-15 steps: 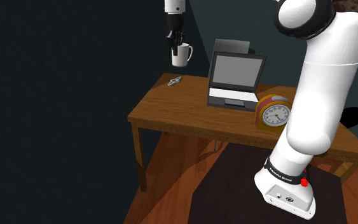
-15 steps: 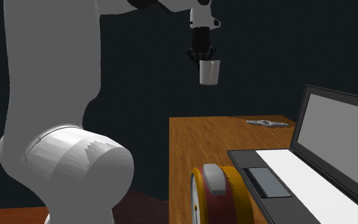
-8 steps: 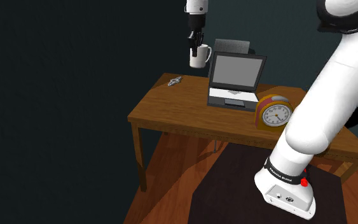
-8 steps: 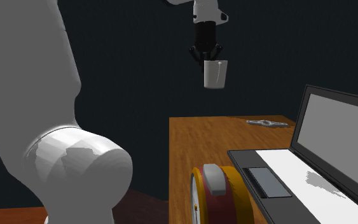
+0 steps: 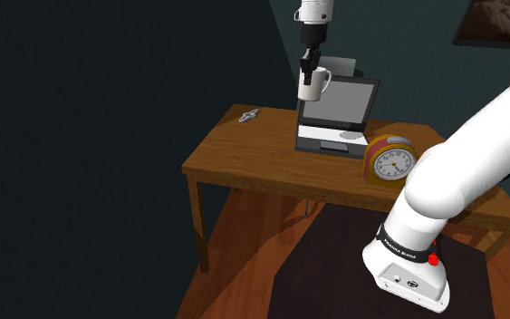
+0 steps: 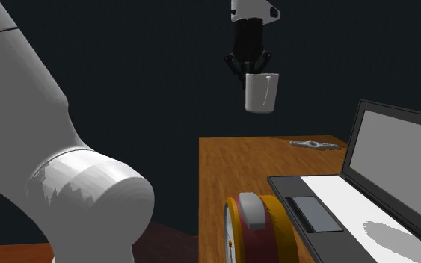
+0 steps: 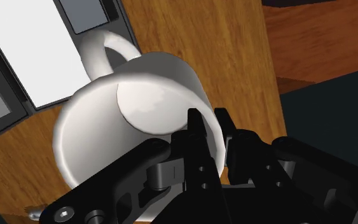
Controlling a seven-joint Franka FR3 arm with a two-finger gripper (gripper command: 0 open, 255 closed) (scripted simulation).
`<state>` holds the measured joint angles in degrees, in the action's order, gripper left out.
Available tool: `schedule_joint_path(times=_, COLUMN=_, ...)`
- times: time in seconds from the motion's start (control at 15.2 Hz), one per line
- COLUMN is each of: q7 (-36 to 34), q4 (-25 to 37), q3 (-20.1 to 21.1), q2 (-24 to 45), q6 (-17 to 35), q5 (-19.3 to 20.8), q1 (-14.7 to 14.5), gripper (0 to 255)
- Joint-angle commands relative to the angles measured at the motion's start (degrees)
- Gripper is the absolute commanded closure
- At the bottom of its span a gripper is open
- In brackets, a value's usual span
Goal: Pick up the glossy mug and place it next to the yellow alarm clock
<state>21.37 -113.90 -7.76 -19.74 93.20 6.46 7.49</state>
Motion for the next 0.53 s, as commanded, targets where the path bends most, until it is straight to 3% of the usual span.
schedule_joint_path(times=0.0, q7=1.62, q4=-3.61, q3=-1.02, q2=-4.02, q6=-0.26, q5=0.93, q1=0.85, gripper=255)
schedule_joint_path(times=0.46, q7=7.44, q4=-12.05, q3=-4.95, q2=-15.44, q6=-2.44, q5=4.76, q1=4.05, gripper=255)
